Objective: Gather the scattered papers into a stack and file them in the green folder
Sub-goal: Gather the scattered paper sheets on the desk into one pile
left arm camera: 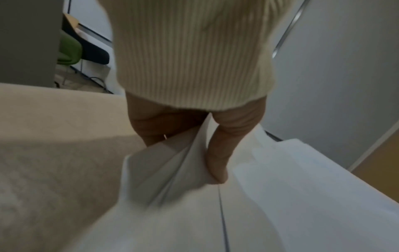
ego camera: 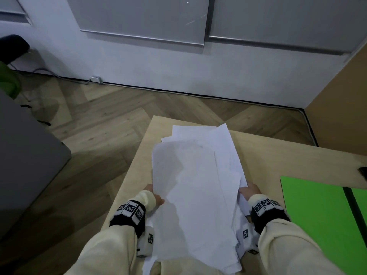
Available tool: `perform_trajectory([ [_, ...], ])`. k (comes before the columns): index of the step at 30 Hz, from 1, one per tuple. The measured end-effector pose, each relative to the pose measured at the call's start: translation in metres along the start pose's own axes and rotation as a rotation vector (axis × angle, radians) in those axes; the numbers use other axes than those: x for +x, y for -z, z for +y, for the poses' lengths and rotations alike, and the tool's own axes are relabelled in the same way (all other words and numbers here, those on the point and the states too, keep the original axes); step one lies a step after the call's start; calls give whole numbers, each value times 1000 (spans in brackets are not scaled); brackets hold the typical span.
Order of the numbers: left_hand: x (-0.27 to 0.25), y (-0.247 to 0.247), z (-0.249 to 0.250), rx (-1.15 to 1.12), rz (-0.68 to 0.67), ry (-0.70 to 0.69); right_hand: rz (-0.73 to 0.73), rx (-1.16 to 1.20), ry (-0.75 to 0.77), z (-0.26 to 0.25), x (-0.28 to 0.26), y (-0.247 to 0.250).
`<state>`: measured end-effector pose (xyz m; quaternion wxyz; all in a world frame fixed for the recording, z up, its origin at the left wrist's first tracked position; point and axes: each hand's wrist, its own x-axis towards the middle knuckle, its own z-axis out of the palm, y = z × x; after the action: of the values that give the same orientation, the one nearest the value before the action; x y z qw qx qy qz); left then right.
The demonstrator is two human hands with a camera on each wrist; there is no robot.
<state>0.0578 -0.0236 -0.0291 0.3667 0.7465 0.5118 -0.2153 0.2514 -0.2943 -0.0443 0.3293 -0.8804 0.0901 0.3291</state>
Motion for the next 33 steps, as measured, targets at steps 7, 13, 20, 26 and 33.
perform_trajectory([
  [7,4,19,-14,-269,151,28,157,104,76,-4,-9,-5],
  [13,20,31,-25,-297,172,70,152,74,75,-14,-9,-17],
  [20,22,18,-25,-266,192,67,156,-63,157,-16,-18,-41],
  [26,23,17,-25,-256,199,69,246,42,26,-27,-28,-52],
  [33,20,16,-28,-288,206,66,255,-76,134,-28,-29,-60],
])
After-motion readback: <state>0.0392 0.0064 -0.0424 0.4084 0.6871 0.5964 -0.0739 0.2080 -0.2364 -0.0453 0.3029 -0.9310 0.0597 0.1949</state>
